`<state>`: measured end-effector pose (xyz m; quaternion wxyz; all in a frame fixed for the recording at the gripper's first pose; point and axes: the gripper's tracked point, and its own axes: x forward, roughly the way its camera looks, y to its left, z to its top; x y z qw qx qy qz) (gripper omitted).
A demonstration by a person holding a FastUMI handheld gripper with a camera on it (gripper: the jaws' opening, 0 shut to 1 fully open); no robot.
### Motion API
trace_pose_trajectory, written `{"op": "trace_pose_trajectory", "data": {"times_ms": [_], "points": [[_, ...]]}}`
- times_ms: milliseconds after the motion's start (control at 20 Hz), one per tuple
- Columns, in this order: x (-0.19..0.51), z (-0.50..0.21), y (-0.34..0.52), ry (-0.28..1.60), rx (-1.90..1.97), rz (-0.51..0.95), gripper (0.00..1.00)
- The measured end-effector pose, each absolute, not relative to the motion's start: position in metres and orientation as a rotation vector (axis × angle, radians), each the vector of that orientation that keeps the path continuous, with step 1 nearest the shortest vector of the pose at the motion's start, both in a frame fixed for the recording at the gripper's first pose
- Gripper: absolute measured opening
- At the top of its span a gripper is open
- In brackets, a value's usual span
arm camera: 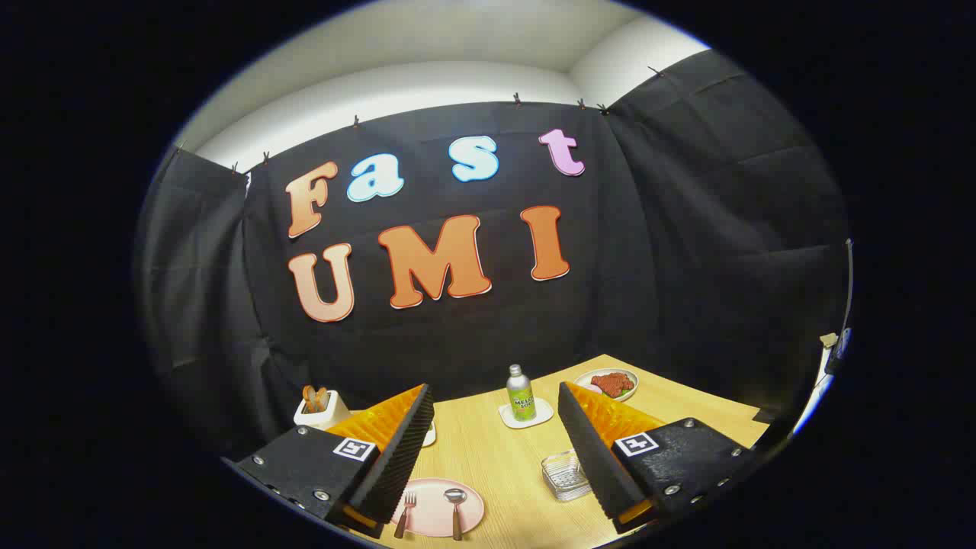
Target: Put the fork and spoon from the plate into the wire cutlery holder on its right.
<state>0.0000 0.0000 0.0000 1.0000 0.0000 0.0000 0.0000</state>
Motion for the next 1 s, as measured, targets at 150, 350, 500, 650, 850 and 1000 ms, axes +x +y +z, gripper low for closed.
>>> {"op": "trace_pose_trajectory", "data": {"times_ms": [150,350,500,650,850,1000], "points": [[0.000,-0.004,0.014,0.014,-0.023,0.025,0.98],[-0.002,-0.008,0.026,0.031,-0.026,0.046,0.98],[0.000,-0.011,0.029,0.040,-0.037,0.045,0.98],[-0.001,-0.015,0.029,0.056,-0.045,0.045,0.98],[-0.001,-0.016,0.031,0.059,-0.049,0.047,0.98],[-0.002,-0.016,0.028,0.059,-0.058,0.041,0.98]]}}
